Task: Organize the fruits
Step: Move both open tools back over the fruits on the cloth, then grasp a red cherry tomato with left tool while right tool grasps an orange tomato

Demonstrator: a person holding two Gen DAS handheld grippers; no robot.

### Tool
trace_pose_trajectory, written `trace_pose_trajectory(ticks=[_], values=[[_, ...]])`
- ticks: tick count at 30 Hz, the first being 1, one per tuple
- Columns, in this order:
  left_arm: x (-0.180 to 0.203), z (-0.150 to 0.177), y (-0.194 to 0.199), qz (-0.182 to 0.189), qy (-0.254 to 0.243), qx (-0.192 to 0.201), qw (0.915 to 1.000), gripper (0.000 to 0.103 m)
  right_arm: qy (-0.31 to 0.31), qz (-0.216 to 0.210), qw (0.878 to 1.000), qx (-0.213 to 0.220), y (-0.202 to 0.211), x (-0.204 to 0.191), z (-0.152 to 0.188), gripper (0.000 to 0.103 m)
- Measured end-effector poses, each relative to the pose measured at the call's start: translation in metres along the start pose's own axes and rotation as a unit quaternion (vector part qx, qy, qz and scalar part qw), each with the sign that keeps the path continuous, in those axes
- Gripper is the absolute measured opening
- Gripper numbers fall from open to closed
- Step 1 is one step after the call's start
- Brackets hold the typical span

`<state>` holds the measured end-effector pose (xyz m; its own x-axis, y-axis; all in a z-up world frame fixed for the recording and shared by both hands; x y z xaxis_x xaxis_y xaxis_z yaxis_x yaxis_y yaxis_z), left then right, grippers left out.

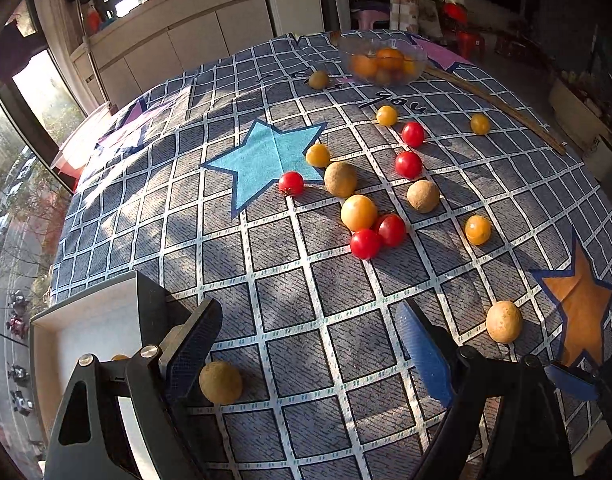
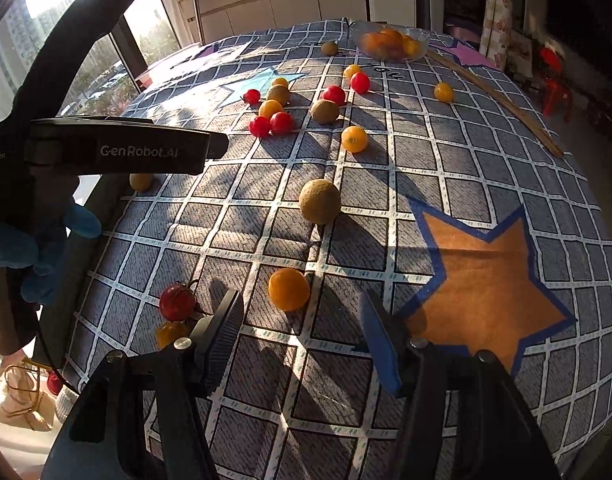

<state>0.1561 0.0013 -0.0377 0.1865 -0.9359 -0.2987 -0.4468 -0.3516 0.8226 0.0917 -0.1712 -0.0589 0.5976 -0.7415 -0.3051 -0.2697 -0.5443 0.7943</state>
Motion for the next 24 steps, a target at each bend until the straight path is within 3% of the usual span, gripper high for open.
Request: trace_pose_trajectory(ticks=[3, 4, 5, 12, 18, 22, 24], values=[[0.009, -0.007, -0.012, 0.009, -0.002, -0.007, 0.9999, 0.087, 0.009, 0.005, 1.0, 0.002, -0.002, -0.002, -0.001, 0.061], [0.011, -0.009, -0.016, 0.011, -0.003, -0.011, 0.9999, 0.078, 0.012, 0.008, 1.0, 0.002, -0.003, -0.003, -0.001, 0.059], [0.013, -0.01, -0.021, 0.015, -0.004, -0.018, 0.9997, 0.076, 0.016, 0.011, 1.0, 0.002, -0.003, -0.004, -0.002, 0.059], [0.017, -0.021, -0.032, 0.026, 0.009, -0.019, 0.9994, 0.075, 0.034, 0.023, 0.999, 0.003, -0.009, -0.01, -0.004, 0.057], [0.025, -0.024, -0.029, 0.05, 0.005, -0.011, 0.9987, 0.047, 0.038, 0.033, 0.999, 0.004, -0.012, -0.013, -0.007, 0.047], [0.03, -0.024, -0.026, 0.064, 0.001, -0.008, 0.9979, 0.022, 0.031, 0.027, 0.999, 0.007, -0.01, -0.014, -0.007, 0.024], [0.03, -0.023, -0.024, 0.064, 0.001, -0.008, 0.9979, 0.021, 0.015, 0.013, 1.0, 0.009, -0.009, -0.011, -0.008, 0.022]])
Point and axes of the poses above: each gripper's, at about its wrist camera, not at the fingertips, and y roughly against the way its jaws point, x to its right, z to its underside, the point moved 3 cm from there along -y, roughly the way its jaws point, and after that the axes turned 12 degrees about -z, right-handed, at the moved point
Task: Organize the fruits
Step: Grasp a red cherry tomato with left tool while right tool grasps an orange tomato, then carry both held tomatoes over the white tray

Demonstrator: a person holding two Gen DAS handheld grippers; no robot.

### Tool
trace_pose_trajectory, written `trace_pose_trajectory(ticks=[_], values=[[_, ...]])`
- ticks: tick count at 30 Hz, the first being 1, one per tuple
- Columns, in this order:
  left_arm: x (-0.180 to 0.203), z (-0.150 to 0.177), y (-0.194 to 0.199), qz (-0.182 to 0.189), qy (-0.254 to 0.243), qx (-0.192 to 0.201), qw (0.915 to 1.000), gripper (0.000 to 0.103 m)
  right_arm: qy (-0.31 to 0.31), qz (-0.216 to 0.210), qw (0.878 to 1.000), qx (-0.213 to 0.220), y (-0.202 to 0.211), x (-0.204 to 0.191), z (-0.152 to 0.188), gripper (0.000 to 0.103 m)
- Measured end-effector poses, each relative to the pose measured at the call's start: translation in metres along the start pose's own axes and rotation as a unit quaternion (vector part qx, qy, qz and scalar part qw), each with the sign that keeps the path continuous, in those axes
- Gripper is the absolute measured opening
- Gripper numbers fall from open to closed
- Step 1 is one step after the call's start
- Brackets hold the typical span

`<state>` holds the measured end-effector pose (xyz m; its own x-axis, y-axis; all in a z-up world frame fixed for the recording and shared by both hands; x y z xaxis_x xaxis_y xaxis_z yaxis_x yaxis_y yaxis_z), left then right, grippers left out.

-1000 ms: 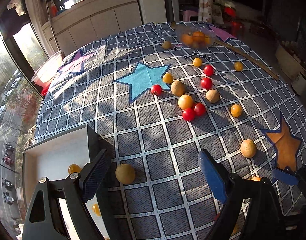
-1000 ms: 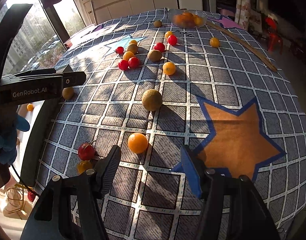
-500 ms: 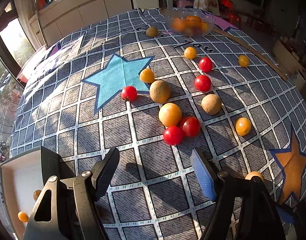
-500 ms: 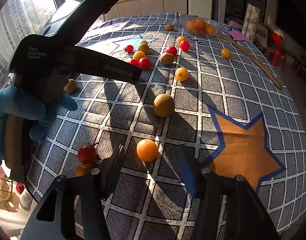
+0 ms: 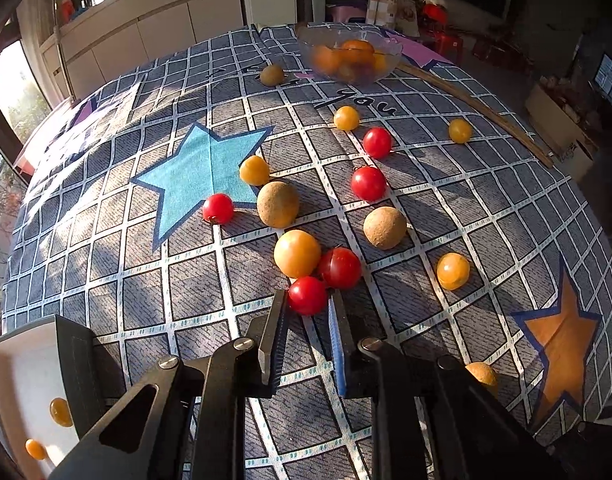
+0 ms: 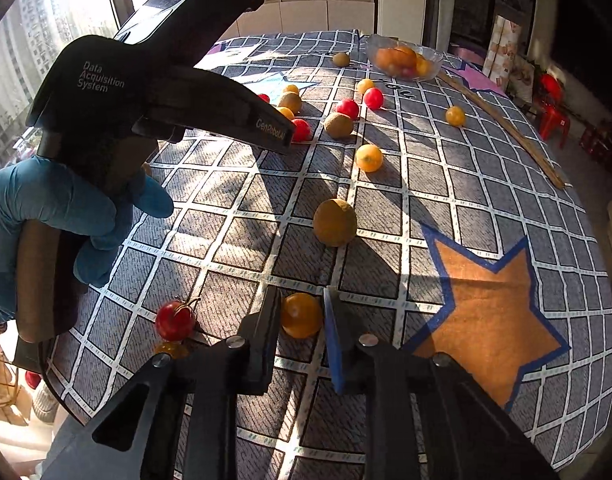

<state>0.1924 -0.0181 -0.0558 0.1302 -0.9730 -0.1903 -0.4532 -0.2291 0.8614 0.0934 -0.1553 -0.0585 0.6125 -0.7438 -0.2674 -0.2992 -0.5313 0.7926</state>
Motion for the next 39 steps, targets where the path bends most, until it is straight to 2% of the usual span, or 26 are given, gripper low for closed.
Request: trace_pose_trajectory(ticks=[3, 7, 22, 39], values=[[-0.003, 0.006, 0.004, 0.009, 0.006, -0.003, 0.9999, 0.021, -0.035, -0.037, 0.999, 0.003, 0.004, 0.007, 0.001, 0.022], [-0.009, 0.015, 0.015, 0.013, 0.011, 0.001, 0.9999, 0.021, -0.065, -0.059, 0.996, 0.006, 0.007, 0.015, 0.005, 0.022], [-0.037, 0.066, 0.078, 0.028, 0.032, 0.034, 0.9985, 0.021, -0.097, -0.062, 0.993, 0.011, 0.027, 0.021, 0.017, 0.022], [-0.096, 0.125, 0.126, 0.001, 0.079, 0.06, 0.9951, 0.021, -0.068, -0.068, 0.995, 0.016, 0.044, -0.02, 0.009, 0.022]])
Point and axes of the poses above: each gripper's, at about its wrist camera, not at the fingertips, and y roughly against the way its jaws point, x to its right, z to its underside, the point moved 3 cm from there along -y, roughly the way its jaws point, and after that the axes turned 12 degrees about -z, right-handed, at the moved point
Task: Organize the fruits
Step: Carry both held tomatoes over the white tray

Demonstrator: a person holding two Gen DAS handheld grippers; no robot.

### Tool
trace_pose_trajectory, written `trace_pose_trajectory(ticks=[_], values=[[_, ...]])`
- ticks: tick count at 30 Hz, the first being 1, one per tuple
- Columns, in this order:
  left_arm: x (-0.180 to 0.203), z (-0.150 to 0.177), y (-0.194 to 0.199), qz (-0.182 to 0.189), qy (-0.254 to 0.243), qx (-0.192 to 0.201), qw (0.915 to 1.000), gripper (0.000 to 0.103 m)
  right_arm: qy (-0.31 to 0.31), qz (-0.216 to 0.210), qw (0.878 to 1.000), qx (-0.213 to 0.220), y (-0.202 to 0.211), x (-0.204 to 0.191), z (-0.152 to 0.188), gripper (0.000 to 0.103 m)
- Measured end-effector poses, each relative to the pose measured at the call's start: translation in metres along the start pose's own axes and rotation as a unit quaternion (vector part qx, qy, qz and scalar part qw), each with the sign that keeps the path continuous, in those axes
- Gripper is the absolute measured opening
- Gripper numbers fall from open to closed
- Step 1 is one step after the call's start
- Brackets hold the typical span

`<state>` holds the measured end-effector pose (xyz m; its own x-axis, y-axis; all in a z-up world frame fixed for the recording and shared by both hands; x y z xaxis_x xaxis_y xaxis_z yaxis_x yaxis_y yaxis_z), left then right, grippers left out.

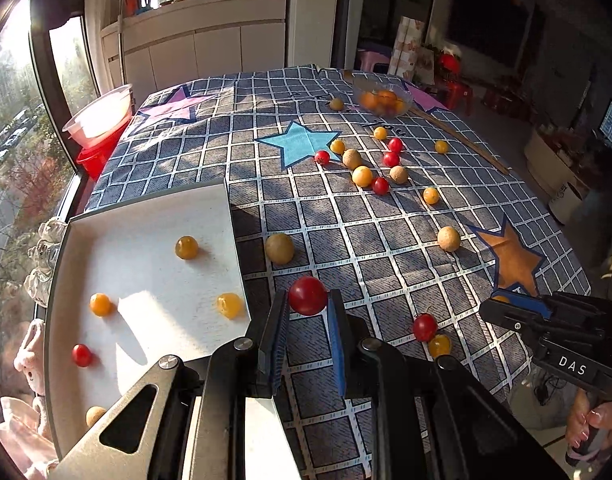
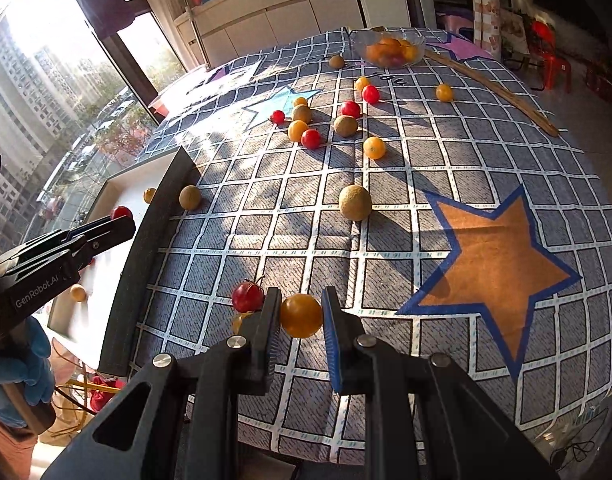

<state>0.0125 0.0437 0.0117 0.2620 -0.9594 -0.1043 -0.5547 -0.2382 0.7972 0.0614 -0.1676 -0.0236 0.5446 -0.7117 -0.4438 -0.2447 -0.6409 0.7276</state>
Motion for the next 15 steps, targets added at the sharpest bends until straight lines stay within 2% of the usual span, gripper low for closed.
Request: trace_pose_trajectory(ticks=[9, 15], values=[[-0.056, 0.021, 0.009, -0.037, 0.044, 0.003, 0.9983, 0.021, 0.031, -0.026, 0.999, -0.012, -0.012, -0.045, -0.009, 0.022], [-0.097, 0.038, -0.003, -0.072, 0.08, -0.017, 0.994, 0.021, 0.059, -0.05, 0.997, -0.028, -0.034, -0.084, -0.02, 0.022]])
Point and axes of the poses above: each gripper's, at about its wrist camera, not at the fingertips, and y roughly against the way its jaws point, x to its right, z to its underside, the point moved 3 cm from there along -y, roughly the way its jaws point, and after that the axes turned 12 degrees about -z, right-handed, at the moved point
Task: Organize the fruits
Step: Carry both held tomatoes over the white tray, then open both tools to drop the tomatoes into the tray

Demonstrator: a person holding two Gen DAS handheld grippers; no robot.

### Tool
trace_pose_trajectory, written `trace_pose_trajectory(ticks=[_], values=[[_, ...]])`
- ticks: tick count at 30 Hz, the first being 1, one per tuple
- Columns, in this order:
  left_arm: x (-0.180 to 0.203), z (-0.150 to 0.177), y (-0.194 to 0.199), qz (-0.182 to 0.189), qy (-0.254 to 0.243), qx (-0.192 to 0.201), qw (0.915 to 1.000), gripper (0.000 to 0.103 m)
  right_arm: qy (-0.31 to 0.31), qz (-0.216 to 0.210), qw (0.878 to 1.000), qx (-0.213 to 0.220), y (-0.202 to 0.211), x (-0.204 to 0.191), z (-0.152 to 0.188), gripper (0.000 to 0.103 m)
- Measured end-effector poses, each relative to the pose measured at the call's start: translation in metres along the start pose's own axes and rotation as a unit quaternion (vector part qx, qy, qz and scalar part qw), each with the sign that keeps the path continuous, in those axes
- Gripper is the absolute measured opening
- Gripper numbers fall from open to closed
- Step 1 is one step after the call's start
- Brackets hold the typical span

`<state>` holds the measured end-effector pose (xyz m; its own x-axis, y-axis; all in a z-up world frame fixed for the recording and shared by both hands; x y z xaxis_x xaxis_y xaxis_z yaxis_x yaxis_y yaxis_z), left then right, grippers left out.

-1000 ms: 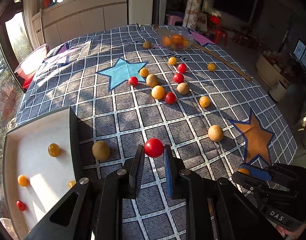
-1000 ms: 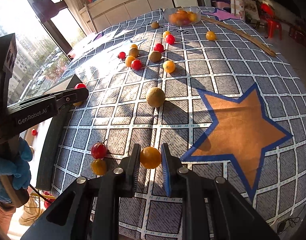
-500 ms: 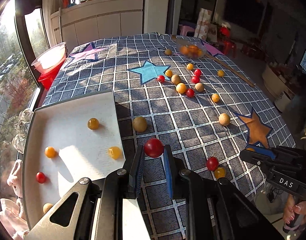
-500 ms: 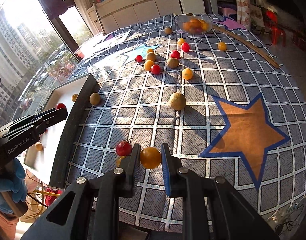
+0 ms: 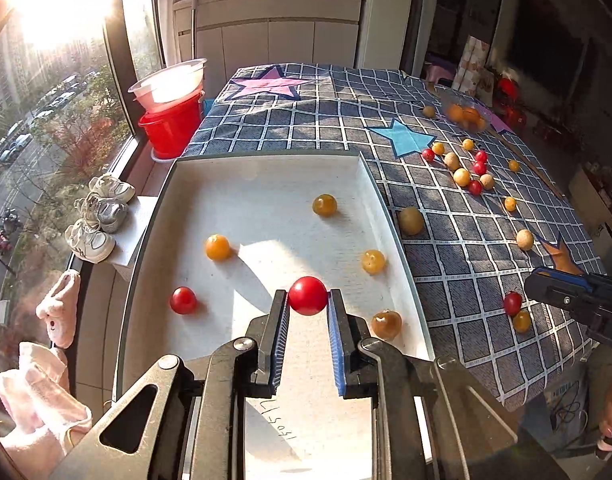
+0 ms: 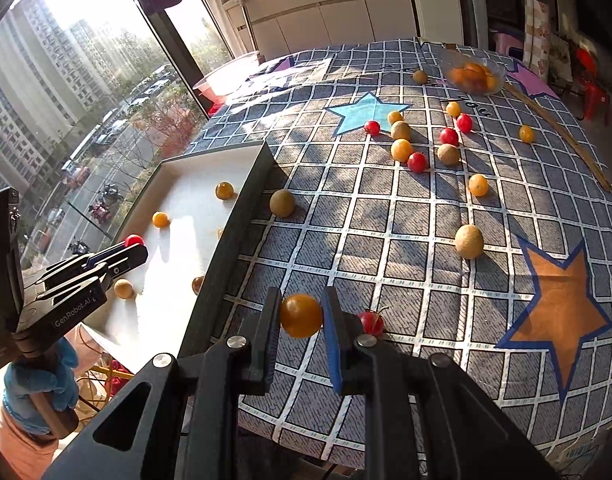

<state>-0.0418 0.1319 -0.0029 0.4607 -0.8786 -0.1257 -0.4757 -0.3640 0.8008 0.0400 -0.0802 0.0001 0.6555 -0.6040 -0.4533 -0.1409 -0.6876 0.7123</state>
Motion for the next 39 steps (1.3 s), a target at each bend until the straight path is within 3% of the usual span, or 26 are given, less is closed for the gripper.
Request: trace_pose_trajectory(ticks=[7, 17, 24, 31, 35, 36, 37, 39], values=[[-0.017, 0.008, -0.02, -0.023, 0.01, -0.012, 0.9996, 0.021, 0.024, -0.026, 0.999, -0.029, -0.044, -0.039, -0.026, 0.022], [-0.026, 0.015, -0.041, -0.03, 0.02, -0.036, 0.9987, 0.021, 0.054, -0.02, 0.996, -0.073, -0.115, -0.063, -0.059, 0.022], [-0.024, 0.02, -0.047, -0.028, 0.02, -0.044, 0.9984, 0.021, 0.065, -0.005, 0.992, -0.104, -0.155, -0.068, -0.063, 0.022], [-0.022, 0.022, -0.046, -0.027, 0.013, -0.041, 0.9987, 0.021, 0.098, 0.025, 0.988, -0.114, -0.166, -0.073, -0.058, 0.022], [-0.023, 0.022, -0.045, -0.026, 0.013, -0.043, 0.9987, 0.021, 0.092, 0.02, 0.989, -0.116, -0.165, -0.072, -0.06, 0.023], [-0.022, 0.021, -0.046, -0.025, 0.013, -0.045, 0.9986, 0.025, 0.086, 0.016, 0.989, -0.118, -0.165, -0.071, -0.061, 0.024], [-0.022, 0.021, -0.045, -0.022, 0.014, -0.046, 0.9986, 0.048, 0.081, 0.013, 0.99, -0.117, -0.164, -0.07, -0.061, 0.028], [-0.023, 0.022, -0.041, -0.028, 0.022, -0.035, 0.9988, 0.083, 0.08, 0.012, 0.991, -0.111, -0.16, -0.07, -0.063, 0.035]])
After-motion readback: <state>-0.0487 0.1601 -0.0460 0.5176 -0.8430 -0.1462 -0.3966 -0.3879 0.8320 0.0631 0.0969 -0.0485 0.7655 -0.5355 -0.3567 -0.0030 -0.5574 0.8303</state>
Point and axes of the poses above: each gripper's, at about its wrist camera, not at the fingertips, and y roughly against the way its jaws point, x to its right, z to its underside, the point moved 3 cm from there along -y, roughly the way its jaws point, and after that the axes turned 12 degrees about -z, right-handed, at the moved point
